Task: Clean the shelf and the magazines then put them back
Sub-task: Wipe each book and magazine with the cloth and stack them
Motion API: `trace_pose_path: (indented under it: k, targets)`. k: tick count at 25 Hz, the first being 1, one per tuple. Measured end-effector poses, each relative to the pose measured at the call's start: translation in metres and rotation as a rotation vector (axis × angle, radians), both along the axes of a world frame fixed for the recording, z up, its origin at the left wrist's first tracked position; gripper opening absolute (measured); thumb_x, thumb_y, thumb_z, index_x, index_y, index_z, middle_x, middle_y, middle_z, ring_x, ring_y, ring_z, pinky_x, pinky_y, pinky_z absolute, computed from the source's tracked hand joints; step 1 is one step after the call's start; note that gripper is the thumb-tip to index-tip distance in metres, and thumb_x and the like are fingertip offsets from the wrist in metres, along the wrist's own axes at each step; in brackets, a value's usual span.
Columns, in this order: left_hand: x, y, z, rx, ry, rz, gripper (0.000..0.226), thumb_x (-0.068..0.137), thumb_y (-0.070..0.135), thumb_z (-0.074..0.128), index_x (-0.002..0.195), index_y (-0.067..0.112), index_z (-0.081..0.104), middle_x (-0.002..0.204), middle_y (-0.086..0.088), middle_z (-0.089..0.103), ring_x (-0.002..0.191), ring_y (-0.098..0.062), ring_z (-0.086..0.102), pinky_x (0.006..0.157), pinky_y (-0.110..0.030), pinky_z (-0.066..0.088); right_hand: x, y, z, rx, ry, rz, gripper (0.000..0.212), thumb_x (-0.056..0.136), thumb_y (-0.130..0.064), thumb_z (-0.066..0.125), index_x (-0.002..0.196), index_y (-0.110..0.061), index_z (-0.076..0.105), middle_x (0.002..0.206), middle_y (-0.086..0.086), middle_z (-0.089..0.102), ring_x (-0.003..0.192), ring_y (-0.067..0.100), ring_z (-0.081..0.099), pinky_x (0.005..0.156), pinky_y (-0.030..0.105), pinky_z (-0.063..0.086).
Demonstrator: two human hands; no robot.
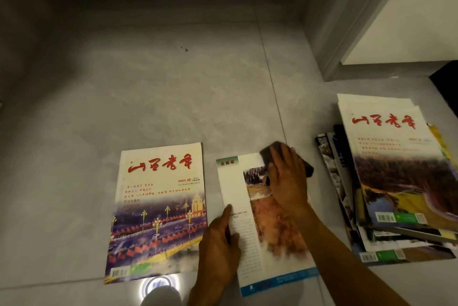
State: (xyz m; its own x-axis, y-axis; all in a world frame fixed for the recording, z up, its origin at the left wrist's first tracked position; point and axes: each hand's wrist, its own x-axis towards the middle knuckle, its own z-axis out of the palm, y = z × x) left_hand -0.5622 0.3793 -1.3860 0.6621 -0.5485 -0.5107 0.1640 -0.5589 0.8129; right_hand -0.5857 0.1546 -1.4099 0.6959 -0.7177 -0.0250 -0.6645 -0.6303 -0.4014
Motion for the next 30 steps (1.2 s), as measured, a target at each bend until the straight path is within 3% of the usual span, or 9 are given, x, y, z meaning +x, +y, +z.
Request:
trace_pose_path:
  k: [3, 7, 12, 16, 19, 24, 26, 28, 30]
  targets:
    - [0.000, -0.003, 0.000, 0.035, -0.010, 0.023, 0.047, 0.091, 0.019, 0.064, 0.126, 0.044, 0.044, 0.113, 0.022, 0.057, 0.097, -0.005, 0.065, 0.077, -0.022, 0.057, 0.011, 0.048, 0.001, -0.021, 0.045, 0.005, 0.056, 0.098, -0.025, 0.044, 0.151, -0.021, 0.026, 0.159, 0.009, 0.021, 0.147, 0.030, 0.014, 0.120, 0.046, 0.007]
    - [0.000, -0.005, 0.006, 0.001, -0.026, 0.028, 0.031, 0.090, 0.021, 0.065, 0.113, 0.038, 0.053, 0.104, 0.015, 0.065, 0.086, 0.001, 0.067, 0.072, -0.018, 0.058, -0.017, 0.072, 0.015, -0.148, 0.021, 0.642, 0.060, 0.090, -0.025, 0.056, 0.146, -0.026, 0.035, 0.155, 0.003, 0.031, 0.144, 0.024, 0.023, 0.116, 0.045, 0.019]
    - [0.001, -0.004, 0.012, 0.027, -0.006, 0.052, 0.051, 0.091, 0.012, 0.062, 0.130, 0.040, 0.045, 0.122, 0.015, 0.060, 0.099, -0.003, 0.063, 0.082, -0.031, 0.057, -0.038, 0.030, 0.004, 0.064, -0.006, 0.027, 0.060, 0.095, -0.043, 0.016, 0.151, -0.025, 0.027, 0.160, 0.001, 0.017, 0.148, 0.023, 0.011, 0.120, 0.049, 0.012]
    - [0.002, -0.004, 0.016, 0.070, -0.085, 0.038, 0.053, 0.092, 0.014, 0.061, 0.139, 0.031, 0.044, 0.132, 0.006, 0.055, 0.118, -0.019, 0.058, 0.092, -0.036, 0.053, -0.083, 0.140, -0.004, 0.063, -0.040, 0.305, 0.053, 0.100, -0.037, 0.031, 0.152, -0.033, 0.022, 0.161, -0.006, 0.015, 0.149, 0.017, 0.011, 0.120, 0.038, 0.005]
    - [0.002, -0.007, 0.017, 0.036, -0.036, 0.043, 0.052, 0.091, 0.008, 0.062, 0.136, 0.029, 0.045, 0.132, 0.005, 0.057, 0.121, -0.018, 0.056, 0.091, -0.037, 0.054, -0.136, 0.109, 0.007, 0.051, -0.018, 0.570, 0.050, 0.102, -0.032, 0.033, 0.151, -0.038, 0.023, 0.160, -0.016, 0.012, 0.148, 0.011, 0.012, 0.121, 0.033, 0.005]
    - [0.001, -0.004, 0.018, 0.047, 0.000, 0.041, 0.050, 0.091, 0.007, 0.061, 0.128, 0.036, 0.044, 0.117, 0.011, 0.059, 0.109, -0.013, 0.061, 0.084, -0.040, 0.057, -0.152, 0.096, -0.003, 0.072, -0.058, 0.105, 0.049, 0.102, -0.038, 0.027, 0.151, -0.037, 0.021, 0.160, -0.005, 0.018, 0.148, 0.020, 0.014, 0.119, 0.035, 0.008]
    - [0.000, -0.005, 0.019, 0.049, -0.041, 0.028, 0.057, 0.090, 0.006, 0.062, 0.135, 0.034, 0.041, 0.122, 0.011, 0.056, 0.110, -0.011, 0.059, 0.085, -0.037, 0.058, -0.141, 0.148, -0.013, 0.073, -0.081, 0.222, 0.044, 0.103, -0.035, 0.027, 0.146, -0.033, 0.032, 0.161, -0.004, 0.016, 0.148, 0.019, 0.012, 0.119, 0.036, 0.009]
    - [0.000, -0.006, 0.023, 0.058, -0.075, 0.015, 0.063, 0.089, 0.006, 0.064, 0.137, 0.035, 0.035, 0.116, 0.011, 0.058, 0.104, -0.009, 0.060, 0.077, -0.025, 0.059, -0.138, 0.181, -0.019, -0.001, -0.132, 0.587, 0.042, 0.104, -0.032, 0.023, 0.129, -0.037, 0.056, 0.158, -0.009, 0.024, 0.145, 0.014, 0.025, 0.117, 0.033, 0.019]
    - [0.003, -0.007, 0.026, 0.104, -0.048, 0.039, 0.062, 0.086, 0.009, 0.068, 0.132, 0.034, 0.034, 0.103, 0.007, 0.062, 0.092, -0.008, 0.063, 0.066, -0.017, 0.053, -0.138, 0.178, -0.005, 0.041, -0.278, 0.651, 0.039, 0.098, -0.028, 0.033, 0.111, -0.041, 0.068, 0.148, -0.019, 0.039, 0.136, 0.005, 0.039, 0.109, 0.023, 0.031]
